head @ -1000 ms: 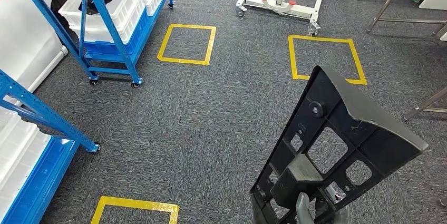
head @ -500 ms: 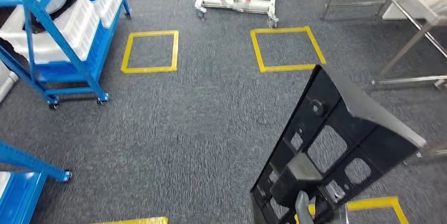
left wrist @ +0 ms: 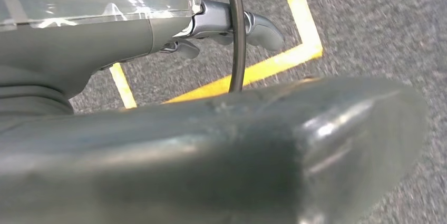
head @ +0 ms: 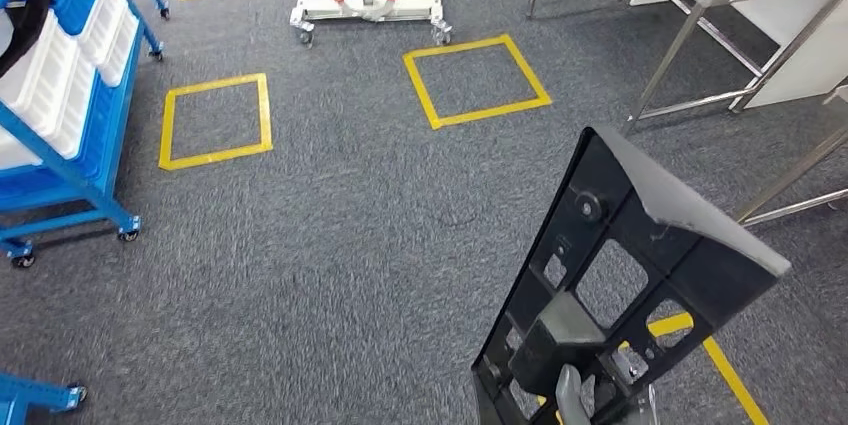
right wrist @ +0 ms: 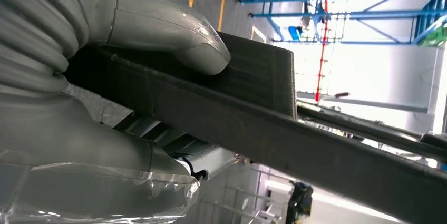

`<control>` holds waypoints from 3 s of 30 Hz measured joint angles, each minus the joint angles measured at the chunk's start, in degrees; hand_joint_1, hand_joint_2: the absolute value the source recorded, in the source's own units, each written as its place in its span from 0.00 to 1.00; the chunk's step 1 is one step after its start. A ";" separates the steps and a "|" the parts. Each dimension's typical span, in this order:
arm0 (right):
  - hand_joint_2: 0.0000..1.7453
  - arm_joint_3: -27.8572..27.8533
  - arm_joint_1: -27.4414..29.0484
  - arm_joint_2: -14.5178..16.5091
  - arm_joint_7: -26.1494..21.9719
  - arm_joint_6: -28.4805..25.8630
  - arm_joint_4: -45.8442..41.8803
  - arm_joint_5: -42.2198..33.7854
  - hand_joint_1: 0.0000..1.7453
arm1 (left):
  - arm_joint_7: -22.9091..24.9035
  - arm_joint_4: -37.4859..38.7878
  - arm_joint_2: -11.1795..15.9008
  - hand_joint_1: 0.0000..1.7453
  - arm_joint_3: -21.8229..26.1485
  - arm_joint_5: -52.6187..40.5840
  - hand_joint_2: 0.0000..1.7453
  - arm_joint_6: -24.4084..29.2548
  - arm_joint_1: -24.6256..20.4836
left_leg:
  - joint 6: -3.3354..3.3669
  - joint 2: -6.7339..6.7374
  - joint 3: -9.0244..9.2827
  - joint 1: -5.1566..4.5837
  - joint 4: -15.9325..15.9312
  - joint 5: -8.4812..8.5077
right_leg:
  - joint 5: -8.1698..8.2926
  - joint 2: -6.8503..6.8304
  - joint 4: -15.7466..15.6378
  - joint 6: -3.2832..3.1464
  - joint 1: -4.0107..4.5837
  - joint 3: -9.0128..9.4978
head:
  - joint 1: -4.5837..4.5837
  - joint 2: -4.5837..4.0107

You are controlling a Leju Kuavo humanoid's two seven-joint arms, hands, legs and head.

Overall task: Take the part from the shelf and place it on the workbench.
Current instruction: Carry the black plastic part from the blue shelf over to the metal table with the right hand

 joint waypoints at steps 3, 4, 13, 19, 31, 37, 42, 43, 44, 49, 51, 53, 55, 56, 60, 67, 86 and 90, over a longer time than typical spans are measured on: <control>1.00 0.15 0.01 -0.06 0.24 -0.01 -0.08 0.02 1.00 | -0.04 -0.60 -0.33 0.00 0.01 -0.02 0.00 -0.49 -0.12 | -0.80 -3.25 -1.16 0.28 4.29 -2.96 | 0.42 1.97 -0.65 -1.07 -0.47 0.30 | -0.01 0.00; 1.00 0.22 -0.06 -0.07 0.37 -0.01 -0.09 0.03 1.00 | -0.05 -0.77 -0.39 0.00 0.03 -0.03 0.00 -0.58 -0.05 | -0.89 -5.16 -2.69 0.40 7.76 -4.89 | 0.49 2.67 -0.72 -1.35 -0.54 0.36 | -0.01 0.00; 1.00 0.64 -0.31 -0.17 0.99 -0.11 -0.04 0.44 1.00 | 0.05 -2.43 -0.98 0.00 0.19 -0.39 0.00 -1.51 0.43 | -0.14 -12.42 -2.47 0.65 2.09 0.66 | 0.03 10.04 0.73 -0.62 -0.52 -0.24 | 0.00 0.00; 1.00 0.68 -0.23 -0.38 1.25 -0.22 -0.06 0.56 1.00 | 0.09 -3.05 -1.47 0.00 0.42 -0.44 0.00 -1.48 0.35 | 1.59 -8.86 -1.64 0.79 0.24 1.32 | -2.48 6.51 5.17 1.41 -0.54 -3.10 | 0.02 0.00; 1.00 1.19 -0.43 -0.95 1.41 -1.21 0.05 0.70 1.00 | 0.01 -3.33 -1.84 0.00 0.96 -0.50 0.00 -1.54 0.03 | -0.03 -0.47 0.15 0.26 0.04 -0.29 | 0.17 -0.02 -0.16 0.12 -0.01 0.07 | 0.00 0.00; 1.00 1.56 -0.82 -1.03 1.57 -1.55 0.10 0.69 1.00 | 0.03 -3.33 -1.76 0.00 0.99 -0.54 0.00 -1.43 0.12 | -0.99 -6.72 -6.49 0.54 14.87 -7.88 | 0.71 4.07 -0.85 -1.28 -0.49 0.25 | 0.00 0.00; 1.00 1.93 -0.91 -1.31 1.82 -2.45 0.25 0.60 1.00 | 0.10 -3.31 -1.53 0.00 1.01 -0.83 0.00 -1.05 0.24 | -0.58 -9.30 -4.32 0.69 6.56 -0.63 | 0.22 8.30 0.10 -0.87 -0.48 0.33 | 0.00 0.00; 1.00 2.07 -0.99 -1.38 1.89 -2.62 0.26 0.56 1.00 | 0.09 -3.30 -1.48 0.00 1.01 -0.91 0.00 -0.88 0.22 | -0.43 -10.71 -3.23 0.78 3.66 0.39 | 0.12 9.02 0.41 -0.60 -0.52 0.13 | 0.00 0.00; 1.00 2.24 -1.06 -1.45 1.94 -2.79 0.28 0.53 1.00 | 0.11 -3.28 -1.45 0.00 1.02 -0.97 0.00 -0.72 0.22 | -0.28 -11.81 -2.68 0.79 2.10 0.64 | 0.10 9.66 0.62 -0.27 -0.63 -0.15 | 0.01 0.00; 1.00 2.65 -1.16 -1.99 2.10 -3.17 0.39 0.51 1.00 | 0.10 -3.26 -1.34 0.00 1.04 -1.04 0.00 -0.39 -0.02 | 1.43 -9.53 -2.05 0.80 0.73 1.16 | -0.70 8.89 2.17 1.52 -0.81 -1.60 | 0.01 0.00; 1.00 2.78 -1.40 -2.23 2.15 -3.21 0.43 0.51 1.00 | 0.09 -3.25 -1.27 0.00 1.05 -1.09 0.00 -0.36 0.08 | 1.89 -7.86 -1.97 0.75 0.31 1.35 | -4.11 5.07 8.22 1.99 -0.66 -4.56 | 0.02 0.00; 1.00 2.91 -1.55 -2.46 2.27 -3.23 0.52 0.51 1.00 | 0.10 -3.24 -1.26 0.00 1.05 -1.17 0.00 -0.36 0.26 | 2.00 -6.03 -2.04 0.55 0.33 1.26 | -6.80 3.74 15.11 2.32 -0.82 -8.06 | 0.01 0.00; 1.00 2.96 -1.53 -2.64 2.39 -3.28 0.66 0.51 1.00 | 0.11 -3.21 -1.26 0.00 1.07 -1.20 0.00 -0.36 0.27 | 1.97 -4.34 -1.93 0.46 0.34 1.07 | -5.45 3.41 15.04 2.35 -0.90 -7.99 | 0.01 0.00; 1.00 2.98 -1.53 -2.72 2.45 -3.30 0.70 0.51 1.00 | 0.11 -3.19 -1.26 0.00 1.07 -1.21 0.00 -0.36 0.21 | 1.90 -3.63 -1.76 0.42 0.34 0.95 | -3.50 2.94 11.69 2.17 -0.85 -6.17 | 0.02 0.00; 1.00 3.22 -1.67 -2.85 2.54 -3.42 0.81 0.55 1.00 | 0.11 -3.10 -1.27 0.00 1.07 -1.22 0.00 -0.34 0.03 | 1.05 -1.39 -0.86 0.14 0.29 0.31 | 0.32 -1.02 -0.39 0.50 0.17 0.25 | 0.02 0.00; 1.00 4.02 -1.65 -2.93 2.78 -4.28 0.97 0.70 1.00 | 0.11 -2.96 -1.18 0.00 1.08 -1.53 0.00 -0.27 -0.20 | -0.64 -5.97 -4.16 0.46 9.69 -5.77 | 1.36 3.48 -1.95 -1.20 -0.60 0.80 | -0.01 0.00; 1.00 4.89 -1.89 -3.72 3.39 -5.12 1.49 0.78 1.00 | 0.27 -2.91 -1.07 0.00 1.18 -1.61 0.00 -0.28 0.31 | 2.19 -3.91 -1.80 0.45 0.38 0.88 | -6.35 3.44 16.49 2.26 -0.87 -8.56 | 0.02 0.00; 1.00 4.97 -1.96 -3.81 3.46 -5.17 1.49 0.81 1.00 | 0.27 -2.91 -1.10 0.00 1.18 -1.63 0.00 -0.29 0.17 | 1.48 -1.30 -0.74 0.13 0.40 -0.01 | 0.34 -1.31 1.99 0.92 0.02 -0.97 | 0.01 0.00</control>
